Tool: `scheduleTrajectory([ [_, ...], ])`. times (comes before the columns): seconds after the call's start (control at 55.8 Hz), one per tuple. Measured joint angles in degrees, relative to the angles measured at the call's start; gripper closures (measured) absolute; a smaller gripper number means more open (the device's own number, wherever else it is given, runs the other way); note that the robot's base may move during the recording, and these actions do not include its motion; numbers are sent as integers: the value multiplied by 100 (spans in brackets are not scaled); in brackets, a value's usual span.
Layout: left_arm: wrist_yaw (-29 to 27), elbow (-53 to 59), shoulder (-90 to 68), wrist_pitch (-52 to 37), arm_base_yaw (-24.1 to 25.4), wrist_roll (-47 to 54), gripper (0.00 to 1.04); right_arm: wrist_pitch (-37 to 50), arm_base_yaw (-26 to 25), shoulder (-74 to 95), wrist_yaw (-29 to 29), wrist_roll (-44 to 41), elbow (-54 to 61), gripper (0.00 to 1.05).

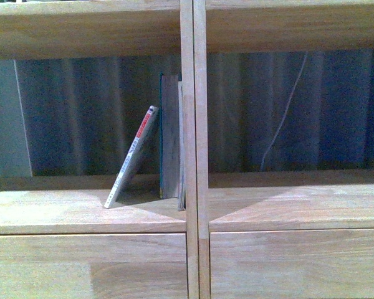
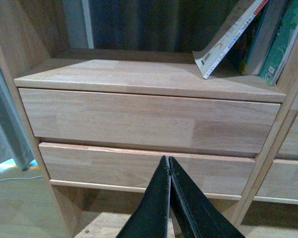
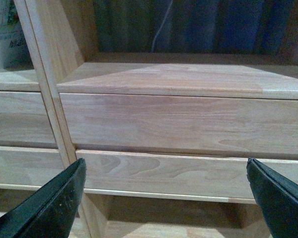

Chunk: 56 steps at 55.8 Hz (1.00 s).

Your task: Organize books on shelf

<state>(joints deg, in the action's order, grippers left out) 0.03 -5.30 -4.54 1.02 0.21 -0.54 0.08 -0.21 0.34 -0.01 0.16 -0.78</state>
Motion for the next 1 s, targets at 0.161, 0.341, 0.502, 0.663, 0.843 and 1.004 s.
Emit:
scheduleTrajectory([
  [0.161, 0, 116, 90, -26, 0, 4, 102, 0, 0, -2, -2, 0, 0, 7],
  [0.341, 2, 208, 168, -35, 0, 7, 102, 0, 0, 0, 0, 0, 0, 7],
  [0.502, -4, 459, 393, -70, -2, 7, 102, 2, 0, -2, 0, 2, 0, 7],
  [0.663, 0, 459, 420, -70, -4, 9, 102, 2, 0, -2, -2, 0, 0, 7],
  [0.843, 0, 459, 422, -70, -4, 9, 91, 0, 0, -2, -2, 0, 0, 7],
  [1.004, 0, 459, 422, -70, -4, 9, 62, 0, 0, -2, -2, 0, 0, 7],
])
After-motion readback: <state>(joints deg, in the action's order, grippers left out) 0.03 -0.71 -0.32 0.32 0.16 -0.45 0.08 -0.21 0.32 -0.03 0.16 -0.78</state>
